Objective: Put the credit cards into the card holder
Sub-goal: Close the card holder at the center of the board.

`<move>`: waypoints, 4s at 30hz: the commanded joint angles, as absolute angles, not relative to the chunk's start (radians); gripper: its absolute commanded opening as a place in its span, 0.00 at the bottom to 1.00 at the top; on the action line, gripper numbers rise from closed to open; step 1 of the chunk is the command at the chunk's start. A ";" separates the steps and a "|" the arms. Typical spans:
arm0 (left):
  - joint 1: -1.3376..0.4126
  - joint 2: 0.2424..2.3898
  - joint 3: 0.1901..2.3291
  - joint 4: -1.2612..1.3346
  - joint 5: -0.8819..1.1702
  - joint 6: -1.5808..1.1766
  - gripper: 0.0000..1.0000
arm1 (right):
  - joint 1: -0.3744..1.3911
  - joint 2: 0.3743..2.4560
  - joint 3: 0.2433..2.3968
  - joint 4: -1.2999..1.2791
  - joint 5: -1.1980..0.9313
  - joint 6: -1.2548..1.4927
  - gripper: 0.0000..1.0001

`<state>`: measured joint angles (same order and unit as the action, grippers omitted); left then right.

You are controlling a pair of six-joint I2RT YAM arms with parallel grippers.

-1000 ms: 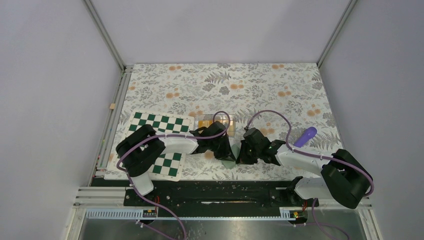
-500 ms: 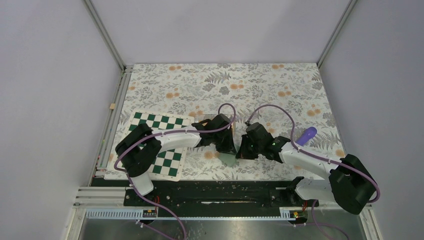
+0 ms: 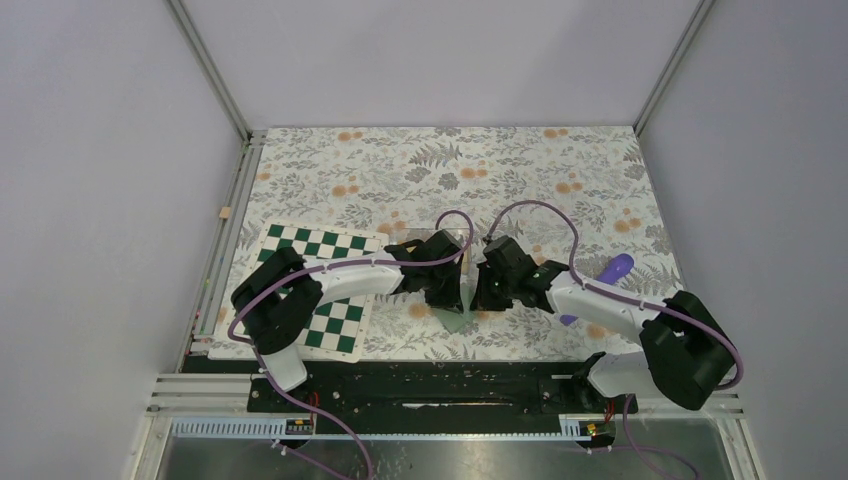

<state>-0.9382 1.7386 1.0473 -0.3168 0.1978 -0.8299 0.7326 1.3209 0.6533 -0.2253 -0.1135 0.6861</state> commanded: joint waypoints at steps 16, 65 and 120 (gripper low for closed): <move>-0.940 1.766 1.091 -0.335 0.090 -0.747 0.20 | 0.726 1.482 0.725 -0.199 -0.110 0.649 0.00; -0.913 1.709 1.071 -0.315 0.133 -0.694 0.00 | 0.715 1.453 0.712 -0.198 -0.120 0.667 0.00; -0.821 1.728 0.980 -0.186 0.374 -0.796 0.42 | 0.713 1.427 0.620 -0.068 -0.304 0.662 0.00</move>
<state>-0.8253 1.7237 0.9428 -0.1860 0.3889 -0.8055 0.7132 1.3819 0.6182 -0.1532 -0.2508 0.6529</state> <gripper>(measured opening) 0.411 0.017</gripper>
